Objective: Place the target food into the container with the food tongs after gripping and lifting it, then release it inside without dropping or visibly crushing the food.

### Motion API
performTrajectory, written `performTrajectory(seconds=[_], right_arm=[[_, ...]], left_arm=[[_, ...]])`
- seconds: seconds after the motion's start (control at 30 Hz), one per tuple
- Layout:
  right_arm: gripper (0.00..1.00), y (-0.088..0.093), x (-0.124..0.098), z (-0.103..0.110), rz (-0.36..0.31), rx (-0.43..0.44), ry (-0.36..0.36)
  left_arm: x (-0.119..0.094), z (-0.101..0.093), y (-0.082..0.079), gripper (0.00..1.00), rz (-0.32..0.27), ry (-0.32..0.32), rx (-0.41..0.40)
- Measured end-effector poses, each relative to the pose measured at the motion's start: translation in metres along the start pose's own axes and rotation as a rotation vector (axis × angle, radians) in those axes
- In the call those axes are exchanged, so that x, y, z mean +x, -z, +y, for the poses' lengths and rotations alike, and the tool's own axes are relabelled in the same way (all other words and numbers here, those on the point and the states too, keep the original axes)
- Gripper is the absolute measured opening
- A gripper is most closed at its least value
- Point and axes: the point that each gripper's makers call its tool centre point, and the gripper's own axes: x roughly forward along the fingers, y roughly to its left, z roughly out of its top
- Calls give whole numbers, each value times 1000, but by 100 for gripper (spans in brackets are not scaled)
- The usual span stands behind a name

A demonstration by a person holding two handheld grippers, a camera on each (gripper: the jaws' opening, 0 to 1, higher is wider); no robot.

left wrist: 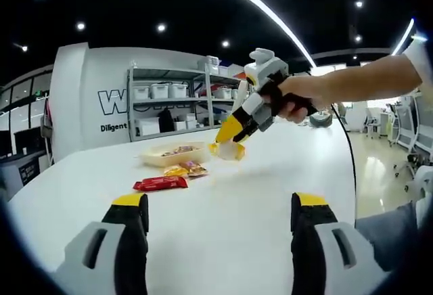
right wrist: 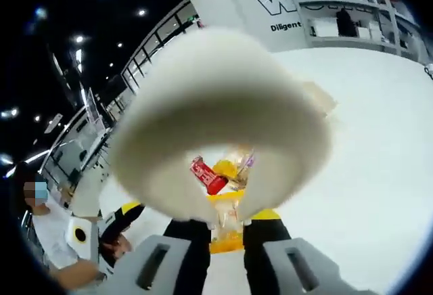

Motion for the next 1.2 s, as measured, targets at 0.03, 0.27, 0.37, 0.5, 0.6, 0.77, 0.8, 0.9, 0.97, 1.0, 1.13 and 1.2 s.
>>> performTrajectory(seconds=[0.03,0.27,0.37,0.5,0.6,0.77,0.8,0.9,0.97,1.0,1.13,1.2], right_arm=[[11,-3,-1,-1,-6,-1,1],[11,-30,-2,-16,-42,-23,48],[11,-51,-3,-22,-95,-55,86],[11,-69,0,-24,-121,-51,90],[12,-81,6,-32,-132,-64,112],[12,-92,14,-44,-155,-53,128],[12,-94,16,-46,-157,-53,131],[12,-98,27,-56,-156,-53,141],[12,-100,32,-61,-155,-66,154],[12,-99,37,-64,-148,-77,158],[13,-93,54,-72,-116,-84,158],[13,-92,57,-74,-110,-86,159]], left_arm=[[0,0,0,85,2,1,-2],[0,0,0,85,-3,2,-6],[0,0,1,85,1,1,-2],[1,1,1,85,3,-3,-3],[2,1,5,85,25,-4,15],[3,2,6,85,24,2,18],[3,3,6,85,24,0,14],[2,2,5,85,13,6,10],[3,1,5,85,15,13,4],[3,1,5,85,13,12,2],[3,0,5,85,15,12,-5],[3,0,6,84,19,12,-5]])
